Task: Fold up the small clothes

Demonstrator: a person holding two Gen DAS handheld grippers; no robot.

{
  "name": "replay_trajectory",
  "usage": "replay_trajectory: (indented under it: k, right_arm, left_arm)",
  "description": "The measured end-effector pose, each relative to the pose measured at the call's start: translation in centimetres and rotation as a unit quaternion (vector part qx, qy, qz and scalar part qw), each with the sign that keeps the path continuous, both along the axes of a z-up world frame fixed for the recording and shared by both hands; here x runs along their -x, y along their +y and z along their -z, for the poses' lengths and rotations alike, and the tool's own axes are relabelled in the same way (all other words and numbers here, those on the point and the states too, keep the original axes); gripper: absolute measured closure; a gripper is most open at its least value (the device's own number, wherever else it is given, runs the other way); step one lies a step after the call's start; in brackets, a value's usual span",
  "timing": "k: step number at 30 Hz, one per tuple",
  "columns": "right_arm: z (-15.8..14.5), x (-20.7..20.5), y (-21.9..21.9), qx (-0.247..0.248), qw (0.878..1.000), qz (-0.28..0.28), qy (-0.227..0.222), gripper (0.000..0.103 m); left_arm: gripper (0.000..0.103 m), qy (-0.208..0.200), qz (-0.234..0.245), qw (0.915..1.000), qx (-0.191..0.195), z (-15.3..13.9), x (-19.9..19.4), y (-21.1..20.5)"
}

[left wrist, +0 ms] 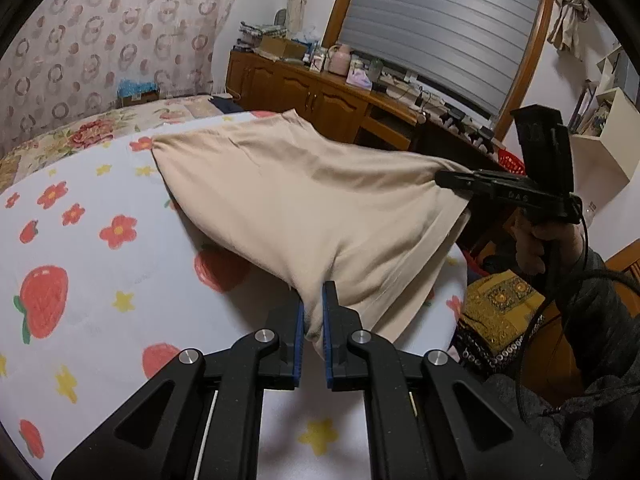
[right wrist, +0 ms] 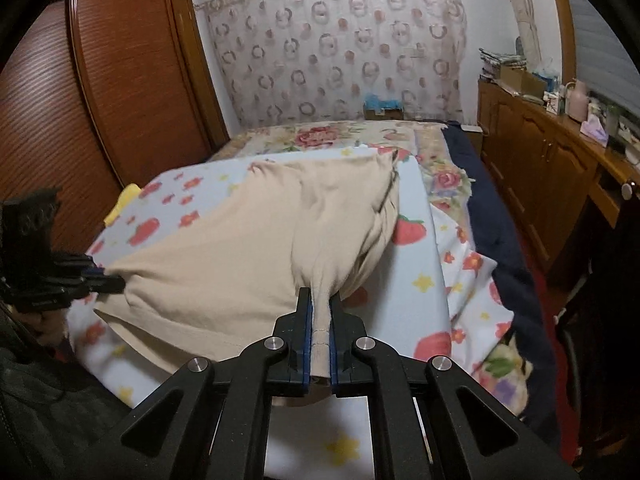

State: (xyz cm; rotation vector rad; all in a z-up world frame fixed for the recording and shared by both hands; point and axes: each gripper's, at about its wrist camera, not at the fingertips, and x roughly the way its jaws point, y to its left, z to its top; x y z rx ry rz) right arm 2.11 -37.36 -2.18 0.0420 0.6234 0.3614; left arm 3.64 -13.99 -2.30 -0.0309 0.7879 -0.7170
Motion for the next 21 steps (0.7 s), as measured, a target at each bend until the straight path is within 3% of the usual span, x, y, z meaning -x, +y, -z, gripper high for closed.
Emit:
replay_trajectory:
  k: [7,13,21]
  right_arm:
    - [-1.9,-3.0,0.6,-0.018,0.999,0.004,-0.046,0.097]
    - [-1.8,-9.9,0.9,-0.016,0.999,0.016,-0.048,0.097]
    - [-1.2,-18.0,2.4,-0.007,1.0,0.014,-0.018,0.097]
  left_arm:
    - [0.095,0.007,-0.031,0.9984,0.047,-2.8,-7.2,2.3]
    - [0.094,-0.003,-0.055,0.9983,0.019,-3.4,-15.0,2.3]
    - [0.094,0.016,-0.076,0.9969,-0.013,-1.9,-21.6,2.0]
